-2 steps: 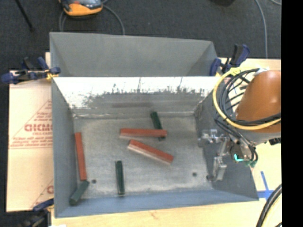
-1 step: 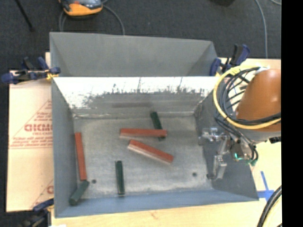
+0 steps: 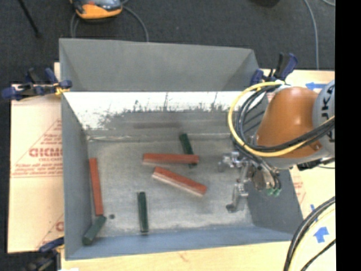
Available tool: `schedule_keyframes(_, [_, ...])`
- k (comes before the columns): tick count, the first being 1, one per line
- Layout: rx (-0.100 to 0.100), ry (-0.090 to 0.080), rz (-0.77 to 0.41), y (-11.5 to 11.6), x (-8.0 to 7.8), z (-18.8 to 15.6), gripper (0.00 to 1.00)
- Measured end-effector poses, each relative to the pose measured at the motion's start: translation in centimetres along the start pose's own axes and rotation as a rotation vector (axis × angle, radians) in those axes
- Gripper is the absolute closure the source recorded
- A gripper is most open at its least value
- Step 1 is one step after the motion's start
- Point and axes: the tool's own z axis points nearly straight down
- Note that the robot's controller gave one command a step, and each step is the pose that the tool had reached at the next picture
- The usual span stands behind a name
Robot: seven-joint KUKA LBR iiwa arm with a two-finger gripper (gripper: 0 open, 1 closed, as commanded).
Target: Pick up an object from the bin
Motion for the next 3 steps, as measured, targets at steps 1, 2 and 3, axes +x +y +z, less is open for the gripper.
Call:
schedule_keyframes(1, [-0.003,0.008,0.013,4.5,1.3,4.9,0.0])
schedule_keyframes(2, [-0.004,0.013,0.131,6.4,0.4,7.1,0.0])
schedule_keyframes(3, [-0.001,0.01,0.136,6.5,-3.8,8.3,0.0])
